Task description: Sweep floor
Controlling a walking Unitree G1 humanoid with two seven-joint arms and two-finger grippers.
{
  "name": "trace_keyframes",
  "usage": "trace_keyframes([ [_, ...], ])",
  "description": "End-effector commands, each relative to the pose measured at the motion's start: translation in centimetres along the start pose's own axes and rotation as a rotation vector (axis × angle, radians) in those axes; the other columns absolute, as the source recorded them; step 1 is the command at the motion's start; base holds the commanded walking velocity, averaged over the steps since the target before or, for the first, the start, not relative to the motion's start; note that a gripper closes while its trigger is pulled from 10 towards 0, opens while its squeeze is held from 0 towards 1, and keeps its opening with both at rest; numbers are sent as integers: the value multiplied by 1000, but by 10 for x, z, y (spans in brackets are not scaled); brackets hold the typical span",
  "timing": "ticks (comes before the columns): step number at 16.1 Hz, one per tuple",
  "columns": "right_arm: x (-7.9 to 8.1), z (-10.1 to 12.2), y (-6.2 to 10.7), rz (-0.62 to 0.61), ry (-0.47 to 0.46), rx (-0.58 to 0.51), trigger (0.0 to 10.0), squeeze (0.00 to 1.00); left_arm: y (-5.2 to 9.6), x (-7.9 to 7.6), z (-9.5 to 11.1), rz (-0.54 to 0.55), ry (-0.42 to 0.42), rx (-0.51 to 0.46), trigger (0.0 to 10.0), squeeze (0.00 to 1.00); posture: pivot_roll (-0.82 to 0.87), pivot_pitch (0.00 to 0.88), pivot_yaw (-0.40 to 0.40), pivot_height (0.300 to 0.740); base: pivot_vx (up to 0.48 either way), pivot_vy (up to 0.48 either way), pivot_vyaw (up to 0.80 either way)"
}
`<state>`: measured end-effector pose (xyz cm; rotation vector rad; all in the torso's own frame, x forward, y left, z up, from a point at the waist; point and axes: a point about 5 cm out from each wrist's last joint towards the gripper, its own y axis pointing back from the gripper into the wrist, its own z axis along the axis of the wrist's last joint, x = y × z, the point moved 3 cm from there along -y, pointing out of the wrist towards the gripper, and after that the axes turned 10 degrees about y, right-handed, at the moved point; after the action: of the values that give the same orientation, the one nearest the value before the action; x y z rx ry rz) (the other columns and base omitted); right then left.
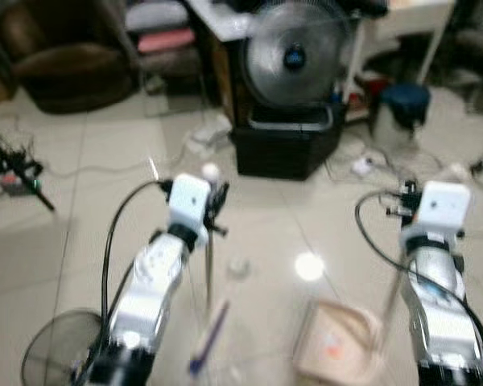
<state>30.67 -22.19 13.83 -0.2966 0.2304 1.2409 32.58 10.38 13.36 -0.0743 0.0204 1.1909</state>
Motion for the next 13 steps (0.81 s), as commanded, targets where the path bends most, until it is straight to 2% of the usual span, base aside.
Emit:
trace_keyframes([
  [1, 12, 18, -2, 31, -48, -72, 10000, 0, 0, 11, 6, 37, -43, -22, 10000, 0, -67, 23, 71, 740, 352, 0, 0],
  [6, 18, 20, 3, 59, -79, -98, 10000, 0, -7, 10, 7, 39, -52, -30, 10000, 0, -65, 16, 72, 740, 349, 0, 0],
  [13, 26, 24, 4, 93, -54, -129, 10000, 0, -10, 12, 8, 38, -57, -37, 10000, 0, -62, 6, 78, 740, 352, 0, 0],
])
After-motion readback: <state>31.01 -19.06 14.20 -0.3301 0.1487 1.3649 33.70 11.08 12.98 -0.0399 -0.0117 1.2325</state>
